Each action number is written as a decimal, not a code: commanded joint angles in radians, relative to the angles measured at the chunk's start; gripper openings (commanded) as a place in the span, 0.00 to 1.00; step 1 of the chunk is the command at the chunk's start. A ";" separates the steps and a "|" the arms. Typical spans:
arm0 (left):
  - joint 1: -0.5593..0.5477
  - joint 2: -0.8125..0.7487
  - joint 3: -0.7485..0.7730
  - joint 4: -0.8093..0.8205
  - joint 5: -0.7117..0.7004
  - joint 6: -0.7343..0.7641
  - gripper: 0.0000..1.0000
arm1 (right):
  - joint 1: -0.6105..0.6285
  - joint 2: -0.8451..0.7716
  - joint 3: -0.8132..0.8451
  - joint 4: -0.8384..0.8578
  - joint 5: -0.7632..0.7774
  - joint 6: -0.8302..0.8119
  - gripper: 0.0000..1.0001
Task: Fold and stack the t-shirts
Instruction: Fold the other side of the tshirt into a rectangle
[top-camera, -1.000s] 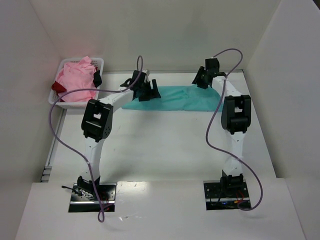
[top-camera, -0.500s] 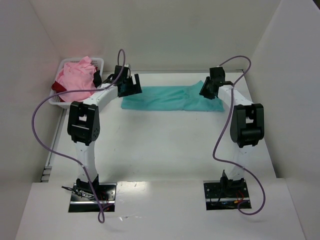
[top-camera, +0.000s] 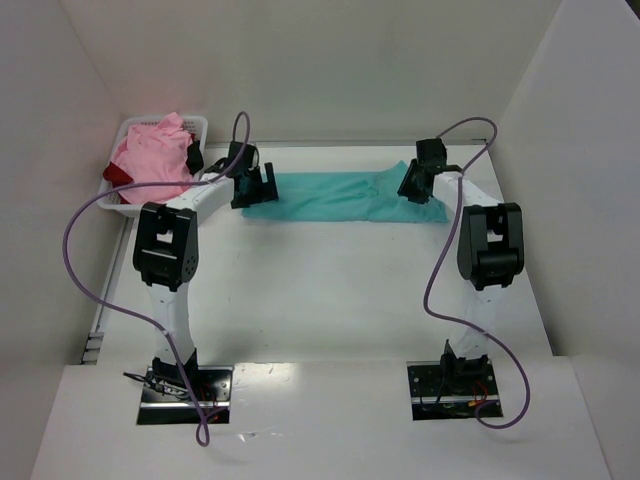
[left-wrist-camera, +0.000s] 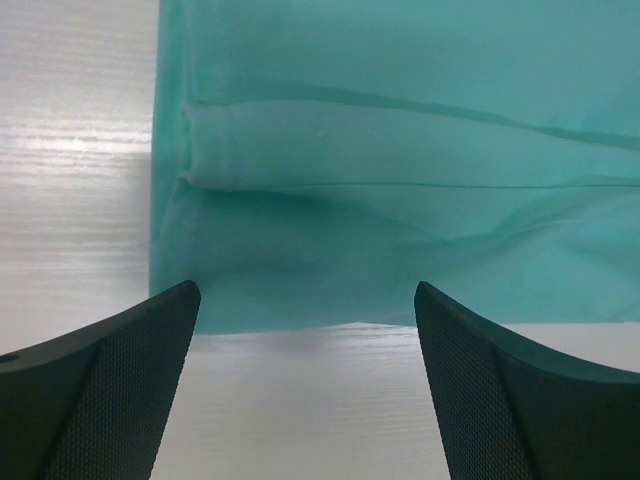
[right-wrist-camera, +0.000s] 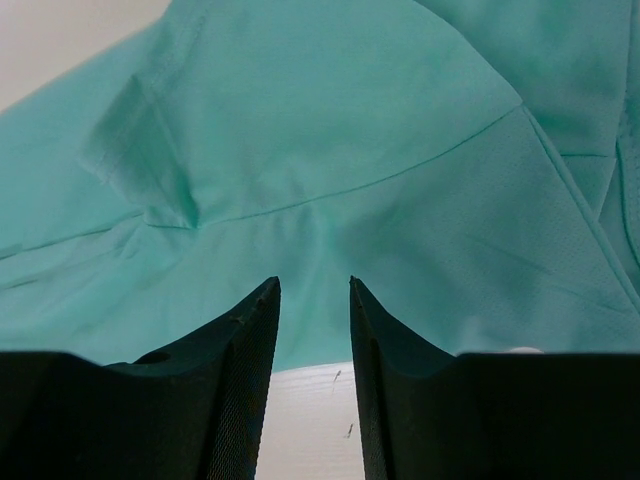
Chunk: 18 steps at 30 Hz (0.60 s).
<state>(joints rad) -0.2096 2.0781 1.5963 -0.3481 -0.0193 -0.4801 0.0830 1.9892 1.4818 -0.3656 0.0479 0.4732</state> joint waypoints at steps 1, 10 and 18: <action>0.013 -0.039 -0.044 -0.034 -0.011 -0.022 0.96 | 0.009 0.028 0.038 0.025 0.032 -0.013 0.40; 0.013 0.008 -0.021 -0.124 -0.051 -0.040 0.95 | -0.011 0.046 0.057 0.013 0.035 -0.022 0.40; 0.013 0.020 0.019 -0.163 -0.113 -0.040 0.94 | -0.031 0.056 0.035 -0.041 0.086 -0.031 0.40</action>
<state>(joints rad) -0.1978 2.0842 1.5715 -0.4816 -0.0887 -0.5045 0.0715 2.0335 1.4944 -0.3836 0.0914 0.4538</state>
